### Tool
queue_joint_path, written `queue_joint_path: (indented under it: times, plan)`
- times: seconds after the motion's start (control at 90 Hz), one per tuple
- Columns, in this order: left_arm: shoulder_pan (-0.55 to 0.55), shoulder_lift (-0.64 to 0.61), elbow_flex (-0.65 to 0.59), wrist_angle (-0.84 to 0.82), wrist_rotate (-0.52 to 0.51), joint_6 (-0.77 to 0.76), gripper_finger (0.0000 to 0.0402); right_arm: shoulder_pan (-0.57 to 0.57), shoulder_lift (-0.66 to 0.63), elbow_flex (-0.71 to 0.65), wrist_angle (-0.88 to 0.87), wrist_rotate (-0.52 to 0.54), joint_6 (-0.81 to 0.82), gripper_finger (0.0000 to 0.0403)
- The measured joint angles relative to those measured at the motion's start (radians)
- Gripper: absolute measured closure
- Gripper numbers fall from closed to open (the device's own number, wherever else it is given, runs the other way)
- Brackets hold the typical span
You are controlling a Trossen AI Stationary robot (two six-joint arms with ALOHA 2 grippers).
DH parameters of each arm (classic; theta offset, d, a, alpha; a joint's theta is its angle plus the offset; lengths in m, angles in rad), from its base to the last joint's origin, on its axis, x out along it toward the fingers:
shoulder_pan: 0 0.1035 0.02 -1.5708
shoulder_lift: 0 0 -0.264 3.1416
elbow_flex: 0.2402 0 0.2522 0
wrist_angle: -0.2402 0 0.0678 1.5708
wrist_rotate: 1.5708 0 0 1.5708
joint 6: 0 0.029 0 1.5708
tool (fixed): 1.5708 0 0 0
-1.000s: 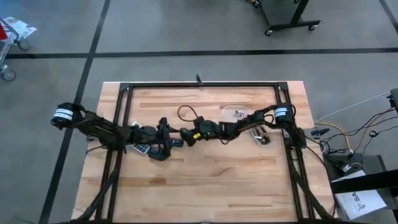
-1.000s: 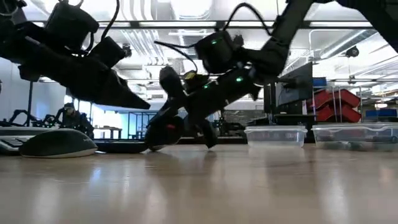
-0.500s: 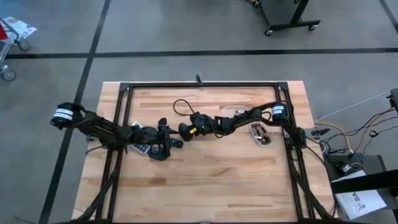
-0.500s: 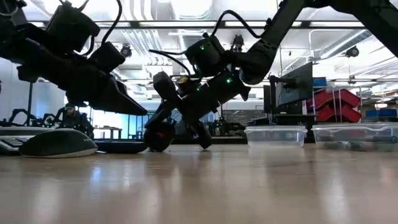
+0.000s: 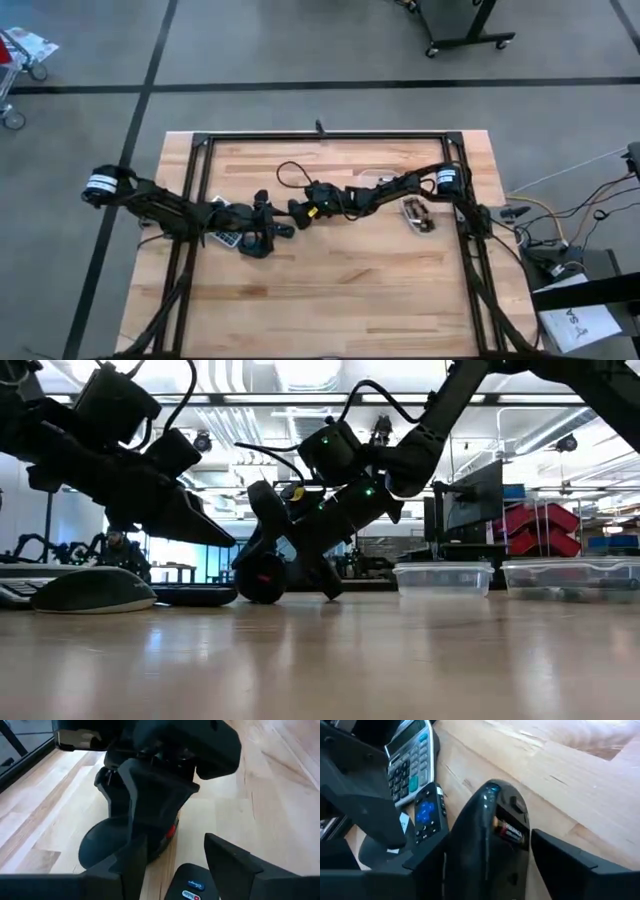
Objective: Insert battery
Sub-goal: Insert the brown battery into the black mouse battery compartment
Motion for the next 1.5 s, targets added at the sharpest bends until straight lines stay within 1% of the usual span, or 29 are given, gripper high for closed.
queue_joint_path:
  times: [0.144, 0.211, 0.267, 0.333, 0.389, 0.6, 0.722, 0.778, 0.833, 0.944, 1.189, 1.311, 1.5]
  plan:
    - [0.0, 0.0, 0.0, 0.001, 0.0, -0.011, 0.0224, 0.0, 0.0, 0.0, 0.002, 0.0, -0.006, 0.0106]
    - [0.0, 0.0, 0.0, 0.001, 0.0, -0.016, 0.0225, 0.0, 0.0, 0.0, 0.003, 0.001, -0.004, 0.0107]
    - [0.0, 0.0, 0.0, 0.001, 0.0, -0.018, 0.0225, 0.0, -0.002, -0.001, 0.004, 0.001, 0.002, 0.0117]
    - [0.0, 0.0, 0.0, 0.001, 0.0, -0.018, 0.0225, 0.0, -0.004, -0.001, 0.008, 0.002, 0.006, 0.0139]
    - [0.0, 0.0, 0.0, 0.001, 0.0, -0.018, 0.0225, -0.001, -0.009, -0.001, 0.011, 0.003, 0.005, 0.0166]
    - [0.0, 0.0, 0.0, 0.002, 0.0, -0.024, 0.023, -0.008, -0.018, 0.0, 0.025, 0.005, 0.014, 0.0288]
    - [0.0, 0.0, 0.0, 0.002, 0.0, -0.026, 0.0233, -0.017, -0.018, 0.001, 0.029, -0.011, 0.041, 0.0297]
    - [0.0, 0.0, 0.0, 0.002, 0.0, -0.026, 0.0235, -0.023, -0.022, 0.003, 0.023, -0.027, 0.048, 0.0335]
    - [0.0, 0.0, 0.0, 0.002, 0.001, -0.026, 0.0237, -0.028, -0.024, 0.004, 0.013, -0.032, 0.049, 0.0351]
    - [0.0, 0.0, 0.0, 0.002, 0.001, -0.026, 0.024, -0.038, -0.023, 0.004, 0.006, -0.054, 0.039, 0.0364]
    - [0.0, 0.0, 0.0, 0.002, 0.001, -0.026, 0.0241, -0.04, -0.022, 0.003, -0.002, -0.051, -0.015, 0.0396]
    - [0.0, 0.0, 0.0, 0.002, 0.001, -0.026, 0.024, -0.038, -0.019, 0.002, -0.058, -0.044, -0.039, 0.04]
    - [0.0, 0.0, 0.0, 0.007, 0.001, -0.029, 0.0246, -0.04, -0.021, 0.0, -0.048, -0.04, -0.086, 0.0401]
